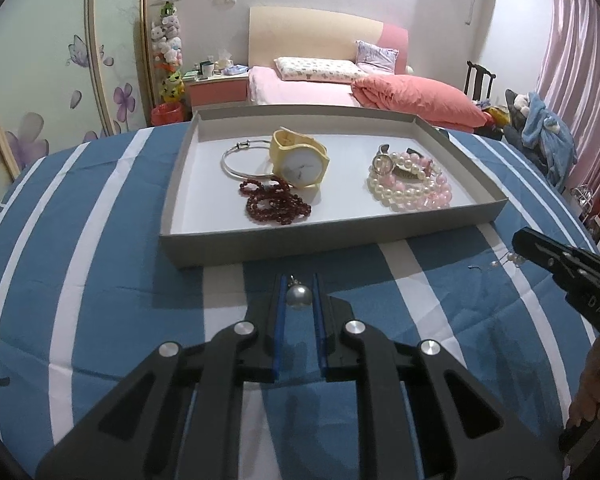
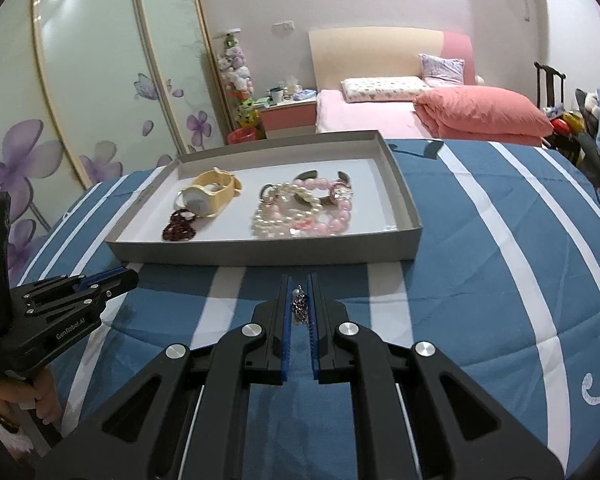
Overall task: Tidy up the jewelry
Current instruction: 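Grasp and lift the second pearl earring with the left tool while the right holds the dangle earring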
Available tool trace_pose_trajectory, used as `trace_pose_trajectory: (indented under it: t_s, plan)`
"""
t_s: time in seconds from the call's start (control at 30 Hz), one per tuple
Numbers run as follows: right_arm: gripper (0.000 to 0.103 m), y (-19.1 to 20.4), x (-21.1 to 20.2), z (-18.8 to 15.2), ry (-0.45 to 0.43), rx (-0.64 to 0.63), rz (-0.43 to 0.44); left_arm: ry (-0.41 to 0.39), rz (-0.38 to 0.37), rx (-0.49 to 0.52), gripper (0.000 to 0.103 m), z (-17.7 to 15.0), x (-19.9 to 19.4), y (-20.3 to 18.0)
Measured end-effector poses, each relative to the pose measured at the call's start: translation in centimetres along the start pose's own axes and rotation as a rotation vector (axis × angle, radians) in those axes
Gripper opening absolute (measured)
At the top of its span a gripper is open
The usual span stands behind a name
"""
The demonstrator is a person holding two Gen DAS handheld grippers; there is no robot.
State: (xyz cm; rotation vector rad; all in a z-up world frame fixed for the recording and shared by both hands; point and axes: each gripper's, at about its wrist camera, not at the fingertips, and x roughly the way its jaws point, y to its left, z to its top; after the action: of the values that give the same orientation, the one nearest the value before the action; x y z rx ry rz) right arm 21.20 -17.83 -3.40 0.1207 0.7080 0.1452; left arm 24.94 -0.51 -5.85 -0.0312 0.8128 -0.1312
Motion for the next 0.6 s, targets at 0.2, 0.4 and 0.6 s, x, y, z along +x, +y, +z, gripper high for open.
trace_pose_trajectory:
  t_s: [0.2, 0.4, 0.6]
  plan:
    - [0.008, 0.54, -0.31, -0.13, -0.001, -0.010, 0.010, 0.008, 0.003, -0.011, 0.014, -0.20, -0.19, 0.34]
    - [0.008, 0.60, -0.37, -0.18, 0.001, -0.009, 0.006, 0.012, 0.005, -0.021, 0.014, -0.55, -0.29, 0.66]
    - [0.008, 0.64, -0.57, -0.35, 0.001, -0.008, 0.006, 0.017, 0.007, -0.026, 0.014, -0.77, -0.26, 0.83]
